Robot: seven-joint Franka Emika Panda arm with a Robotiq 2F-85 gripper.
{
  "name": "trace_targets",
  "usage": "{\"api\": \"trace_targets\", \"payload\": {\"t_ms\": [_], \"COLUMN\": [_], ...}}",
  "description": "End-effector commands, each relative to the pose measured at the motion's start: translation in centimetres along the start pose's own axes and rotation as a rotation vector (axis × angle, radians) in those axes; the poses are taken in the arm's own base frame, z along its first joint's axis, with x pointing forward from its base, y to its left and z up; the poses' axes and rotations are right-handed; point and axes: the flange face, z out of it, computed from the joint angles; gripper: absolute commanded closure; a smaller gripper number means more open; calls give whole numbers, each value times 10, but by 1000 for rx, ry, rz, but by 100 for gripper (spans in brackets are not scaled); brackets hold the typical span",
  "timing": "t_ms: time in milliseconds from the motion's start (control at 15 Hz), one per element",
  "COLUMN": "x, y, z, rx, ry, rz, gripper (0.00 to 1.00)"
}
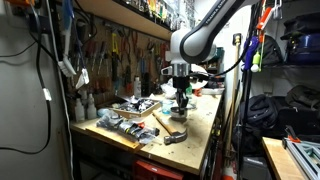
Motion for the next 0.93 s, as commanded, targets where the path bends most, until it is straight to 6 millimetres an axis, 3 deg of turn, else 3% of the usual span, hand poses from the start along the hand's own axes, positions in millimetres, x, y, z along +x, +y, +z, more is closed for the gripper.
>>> {"api": "trace_targets", "payload": {"t_ms": [0, 200, 600, 667, 867], "x": [3, 4, -4, -8, -26], "y": [2, 1, 18, 25, 51], "z": [7, -2, -84, -97, -127], "rx": [2, 3, 53, 58, 19], "ry": [41, 70, 158, 160, 169], "rz": [4, 1, 98, 139, 253], "gripper": [70, 49, 5, 0, 0]}}
